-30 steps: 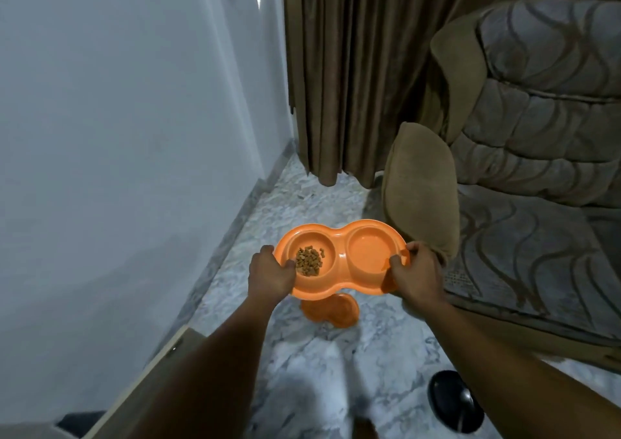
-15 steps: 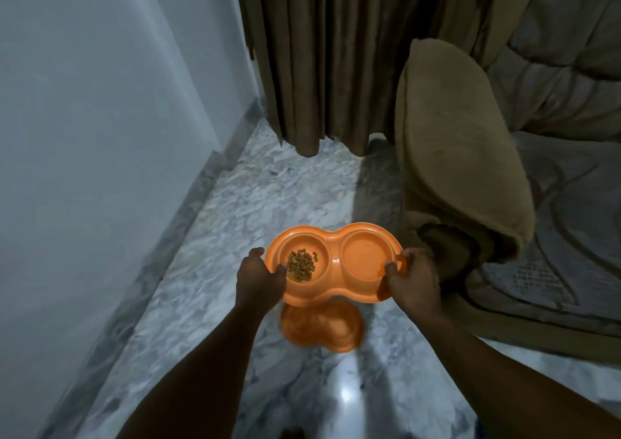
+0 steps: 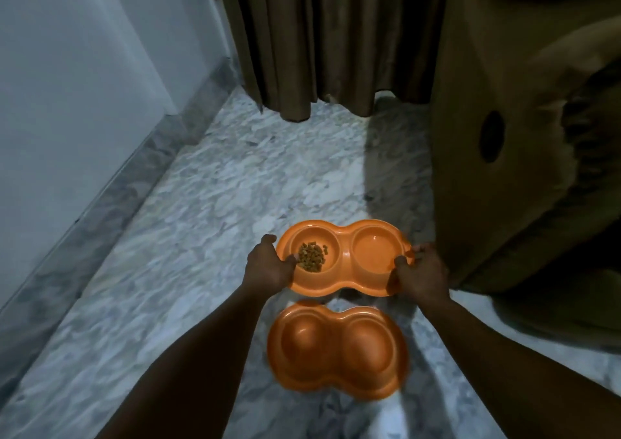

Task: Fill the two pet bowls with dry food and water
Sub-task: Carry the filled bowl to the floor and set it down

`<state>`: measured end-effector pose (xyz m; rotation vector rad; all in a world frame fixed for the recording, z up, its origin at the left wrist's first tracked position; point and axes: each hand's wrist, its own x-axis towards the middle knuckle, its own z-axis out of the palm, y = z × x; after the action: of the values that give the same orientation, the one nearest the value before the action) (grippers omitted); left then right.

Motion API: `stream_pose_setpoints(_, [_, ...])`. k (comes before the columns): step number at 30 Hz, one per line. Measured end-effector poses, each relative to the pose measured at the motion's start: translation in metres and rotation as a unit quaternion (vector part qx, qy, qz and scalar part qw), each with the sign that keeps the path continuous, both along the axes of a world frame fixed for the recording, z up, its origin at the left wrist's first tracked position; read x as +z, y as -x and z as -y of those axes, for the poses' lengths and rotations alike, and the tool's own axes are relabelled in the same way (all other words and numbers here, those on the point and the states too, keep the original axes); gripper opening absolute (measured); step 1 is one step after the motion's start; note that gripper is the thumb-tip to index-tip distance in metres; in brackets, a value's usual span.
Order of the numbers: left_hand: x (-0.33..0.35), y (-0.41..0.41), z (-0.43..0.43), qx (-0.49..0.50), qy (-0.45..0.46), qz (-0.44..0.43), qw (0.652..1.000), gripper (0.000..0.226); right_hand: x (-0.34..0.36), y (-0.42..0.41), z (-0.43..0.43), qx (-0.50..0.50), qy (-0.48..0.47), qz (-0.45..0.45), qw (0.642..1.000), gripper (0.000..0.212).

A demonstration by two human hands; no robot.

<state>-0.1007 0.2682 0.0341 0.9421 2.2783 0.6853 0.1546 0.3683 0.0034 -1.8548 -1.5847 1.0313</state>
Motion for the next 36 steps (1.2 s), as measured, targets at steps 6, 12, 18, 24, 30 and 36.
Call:
stream_pose_setpoints(6, [-0.062,0.009,-0.017,0.002,0.005,0.02,1.0,0.069,-0.058,0.012,-0.013,-0.011,0.018,0.042,0.999,0.042])
stream_pose_setpoints(12, [-0.095,0.007,-0.022,-0.015,0.02,0.019,1.0,0.06,-0.092,0.015,-0.017,-0.031,0.042,0.063,0.997,0.044])
stream_pose_setpoints(18, [-0.107,0.005,-0.021,-0.027,0.02,0.011,0.999,0.063,-0.104,0.013,-0.014,-0.034,0.05,0.058,0.996,0.047])
stream_pose_setpoints(24, [-0.11,-0.006,0.012,-0.001,0.01,-0.004,1.0,0.075,-0.091,0.003,0.011,-0.027,0.018,0.065,0.997,0.047])
stream_pose_setpoints(30, [-0.118,-0.017,0.08,-0.034,0.06,-0.015,0.998,0.095,-0.082,-0.024,0.078,0.026,0.028,0.092,0.995,0.058])
stream_pose_setpoints(36, [-0.117,-0.018,0.11,-0.029,0.105,-0.008,0.994,0.071,-0.088,-0.045,0.12,0.089,0.037,0.14,0.985,0.057])
